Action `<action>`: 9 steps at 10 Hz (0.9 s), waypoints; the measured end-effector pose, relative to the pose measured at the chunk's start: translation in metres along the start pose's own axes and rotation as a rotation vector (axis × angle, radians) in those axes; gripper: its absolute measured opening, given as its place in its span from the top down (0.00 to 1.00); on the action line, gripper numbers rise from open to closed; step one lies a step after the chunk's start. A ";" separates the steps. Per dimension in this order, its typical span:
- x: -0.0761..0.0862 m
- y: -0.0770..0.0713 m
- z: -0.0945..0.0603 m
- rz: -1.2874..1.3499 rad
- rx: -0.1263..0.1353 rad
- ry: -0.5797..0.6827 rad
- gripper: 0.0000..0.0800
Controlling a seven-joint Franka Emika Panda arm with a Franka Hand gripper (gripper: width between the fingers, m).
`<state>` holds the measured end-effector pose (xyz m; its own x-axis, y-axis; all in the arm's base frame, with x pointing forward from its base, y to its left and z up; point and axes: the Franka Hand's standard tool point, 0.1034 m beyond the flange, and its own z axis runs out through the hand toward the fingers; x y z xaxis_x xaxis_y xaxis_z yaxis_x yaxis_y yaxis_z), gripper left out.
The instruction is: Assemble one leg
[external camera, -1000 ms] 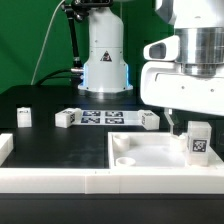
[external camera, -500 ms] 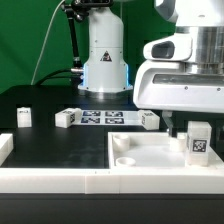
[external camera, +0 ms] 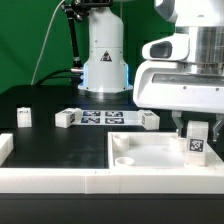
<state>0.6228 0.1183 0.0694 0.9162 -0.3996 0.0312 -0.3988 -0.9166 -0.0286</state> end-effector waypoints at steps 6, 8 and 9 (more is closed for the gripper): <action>0.001 0.003 0.001 0.663 0.079 0.016 0.64; 0.000 0.002 0.001 0.922 0.091 -0.005 0.64; -0.001 0.001 0.001 1.071 0.095 -0.016 0.64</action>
Offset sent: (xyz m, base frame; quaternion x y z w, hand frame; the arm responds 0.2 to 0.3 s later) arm -0.0060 -0.0080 -0.0090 0.0293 0.0083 0.2197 0.9751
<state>0.6221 0.1181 0.0679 0.0927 -0.9933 -0.0693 -0.9902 -0.0846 -0.1113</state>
